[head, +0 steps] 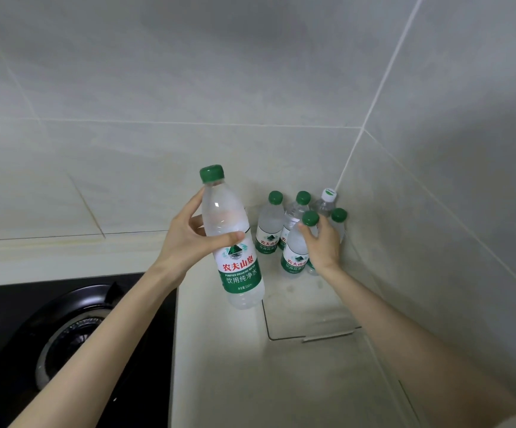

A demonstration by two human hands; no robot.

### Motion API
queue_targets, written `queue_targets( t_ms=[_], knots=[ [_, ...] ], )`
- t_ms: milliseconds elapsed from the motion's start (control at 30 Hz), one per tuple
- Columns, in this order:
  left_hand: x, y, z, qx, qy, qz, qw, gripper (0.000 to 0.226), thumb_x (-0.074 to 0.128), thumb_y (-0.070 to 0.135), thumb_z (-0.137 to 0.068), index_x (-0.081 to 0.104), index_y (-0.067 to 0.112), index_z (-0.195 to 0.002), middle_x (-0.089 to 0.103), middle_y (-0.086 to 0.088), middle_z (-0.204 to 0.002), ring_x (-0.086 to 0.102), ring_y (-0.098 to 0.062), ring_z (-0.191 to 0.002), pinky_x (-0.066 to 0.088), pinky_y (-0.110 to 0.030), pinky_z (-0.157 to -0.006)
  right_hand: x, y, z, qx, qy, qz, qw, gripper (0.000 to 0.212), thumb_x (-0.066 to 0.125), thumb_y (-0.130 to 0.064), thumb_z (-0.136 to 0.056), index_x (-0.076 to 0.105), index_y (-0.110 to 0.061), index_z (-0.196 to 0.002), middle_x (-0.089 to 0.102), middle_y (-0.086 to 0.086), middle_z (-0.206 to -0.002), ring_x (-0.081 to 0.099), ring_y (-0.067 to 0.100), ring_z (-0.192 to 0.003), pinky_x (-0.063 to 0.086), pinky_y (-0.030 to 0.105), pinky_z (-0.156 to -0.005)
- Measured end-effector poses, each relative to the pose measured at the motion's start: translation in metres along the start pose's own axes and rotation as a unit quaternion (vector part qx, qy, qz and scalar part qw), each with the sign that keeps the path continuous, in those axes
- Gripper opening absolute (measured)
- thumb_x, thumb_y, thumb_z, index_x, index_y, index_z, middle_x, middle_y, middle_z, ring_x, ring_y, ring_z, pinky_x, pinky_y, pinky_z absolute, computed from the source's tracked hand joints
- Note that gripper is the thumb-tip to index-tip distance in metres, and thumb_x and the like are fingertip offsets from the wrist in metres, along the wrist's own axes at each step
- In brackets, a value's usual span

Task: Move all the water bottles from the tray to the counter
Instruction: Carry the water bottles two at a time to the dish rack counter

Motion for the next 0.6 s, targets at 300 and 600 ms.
queue_targets(
  t_ms=[300, 600],
  knots=[
    [-0.015, 0.022, 0.042, 0.009, 0.040, -0.004, 0.999, 0.085, 0.084, 0.002, -0.063, 0.049, 0.034, -0.134, 0.074, 0.005, -0.093, 0.072, -0.009, -0.081, 0.055, -0.018, -0.062, -0.060, -0.100, 0.035, -0.110, 0.053, -0.097, 0.988, 0.013, 0.070, -0.027, -0.083, 0.063, -0.019, -0.089, 0.067, -0.006, -0.083, 0.056, -0.001, -0.074, 0.044, 0.019, -0.071],
    [-0.024, 0.061, 0.117, 0.042, 0.096, -0.015, 0.994, 0.086, 0.084, 0.007, -0.064, 0.046, 0.034, -0.136, 0.072, 0.003, -0.102, 0.071, -0.006, -0.083, 0.055, -0.017, -0.063, -0.102, -0.186, 0.096, -0.201, 0.000, -0.169, 0.965, 0.010, 0.073, -0.028, -0.080, 0.068, -0.034, -0.087, 0.068, -0.027, -0.084, 0.065, 0.004, -0.094, 0.047, 0.022, -0.090]
  ],
)
Point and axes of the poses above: each hand's wrist, its own z-axis away from the middle knuckle, its own x-axis out of the palm, y = z × x, the point moved 7 cm from there along -z, towards the middle knuckle
